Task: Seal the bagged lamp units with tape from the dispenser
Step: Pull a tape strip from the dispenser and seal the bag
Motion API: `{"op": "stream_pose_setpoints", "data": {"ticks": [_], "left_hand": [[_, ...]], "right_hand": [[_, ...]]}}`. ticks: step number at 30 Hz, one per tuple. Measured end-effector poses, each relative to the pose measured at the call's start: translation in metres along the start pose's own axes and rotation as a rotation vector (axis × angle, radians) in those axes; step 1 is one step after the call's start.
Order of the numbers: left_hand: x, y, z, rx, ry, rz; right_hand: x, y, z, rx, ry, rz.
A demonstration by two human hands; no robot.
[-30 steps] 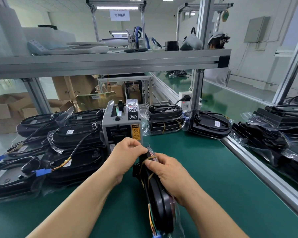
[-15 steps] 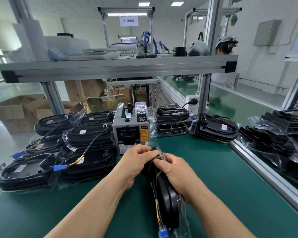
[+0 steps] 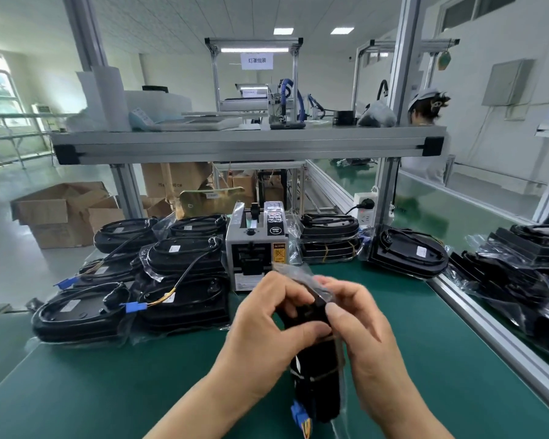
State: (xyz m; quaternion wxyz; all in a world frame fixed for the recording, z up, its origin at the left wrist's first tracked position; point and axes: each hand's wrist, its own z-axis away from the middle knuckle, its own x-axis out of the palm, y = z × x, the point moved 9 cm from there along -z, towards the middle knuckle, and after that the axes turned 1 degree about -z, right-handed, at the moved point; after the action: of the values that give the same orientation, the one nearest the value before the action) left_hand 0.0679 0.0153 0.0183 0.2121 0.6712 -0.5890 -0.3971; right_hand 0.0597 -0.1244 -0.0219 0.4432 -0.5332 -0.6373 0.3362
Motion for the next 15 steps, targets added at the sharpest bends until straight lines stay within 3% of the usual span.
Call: {"op": "stream_pose_setpoints", "data": {"ticks": [8,12,15], "left_hand": [[0.010,0.006,0.022,-0.081,0.000,-0.055],[0.011,0.013,0.024,-0.009,-0.017,-0.101],[0.009,0.014,0.024,0.027,-0.035,-0.099]], "right_hand": [[0.011,-0.044,0.006,0.038,0.013,0.583],[0.013,-0.052,0.005,-0.008,0.097,0.633],[-0.002,-0.049,0.011,0.024,0.268,0.411]]}}
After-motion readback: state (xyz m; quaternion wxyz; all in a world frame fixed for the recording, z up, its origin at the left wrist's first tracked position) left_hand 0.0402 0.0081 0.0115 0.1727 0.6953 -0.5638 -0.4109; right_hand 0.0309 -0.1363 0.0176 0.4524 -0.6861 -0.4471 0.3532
